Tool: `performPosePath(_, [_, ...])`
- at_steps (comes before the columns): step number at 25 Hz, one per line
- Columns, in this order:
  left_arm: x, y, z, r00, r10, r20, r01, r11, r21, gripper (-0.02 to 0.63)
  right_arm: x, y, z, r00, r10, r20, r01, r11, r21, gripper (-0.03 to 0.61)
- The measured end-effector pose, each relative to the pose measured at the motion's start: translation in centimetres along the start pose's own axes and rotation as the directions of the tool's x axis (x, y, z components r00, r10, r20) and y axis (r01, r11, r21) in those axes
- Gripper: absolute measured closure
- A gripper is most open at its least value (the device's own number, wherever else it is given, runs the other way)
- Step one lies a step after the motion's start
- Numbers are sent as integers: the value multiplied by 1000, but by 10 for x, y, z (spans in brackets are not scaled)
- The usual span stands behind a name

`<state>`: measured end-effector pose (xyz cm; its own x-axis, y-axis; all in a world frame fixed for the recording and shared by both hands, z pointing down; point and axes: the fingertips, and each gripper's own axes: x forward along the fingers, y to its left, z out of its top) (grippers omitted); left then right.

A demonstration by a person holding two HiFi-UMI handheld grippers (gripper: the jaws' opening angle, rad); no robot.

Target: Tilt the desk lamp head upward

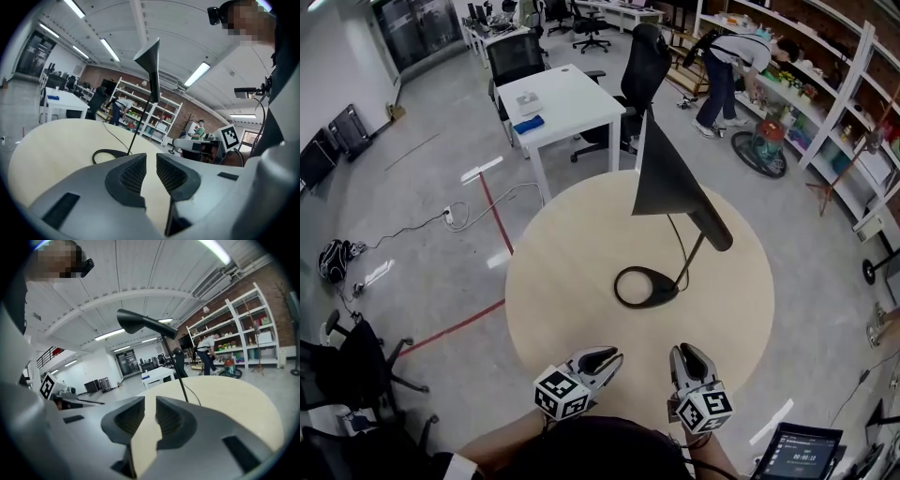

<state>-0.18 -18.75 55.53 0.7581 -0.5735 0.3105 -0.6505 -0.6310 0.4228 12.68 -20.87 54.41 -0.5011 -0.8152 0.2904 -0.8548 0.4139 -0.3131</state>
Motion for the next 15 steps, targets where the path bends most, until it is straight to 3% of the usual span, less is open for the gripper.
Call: performPosePath(15, [13,-24,-32,990,-91,-109,93,996,14,549,-3,26,-16,998,43,-50,-45,998,-42,505])
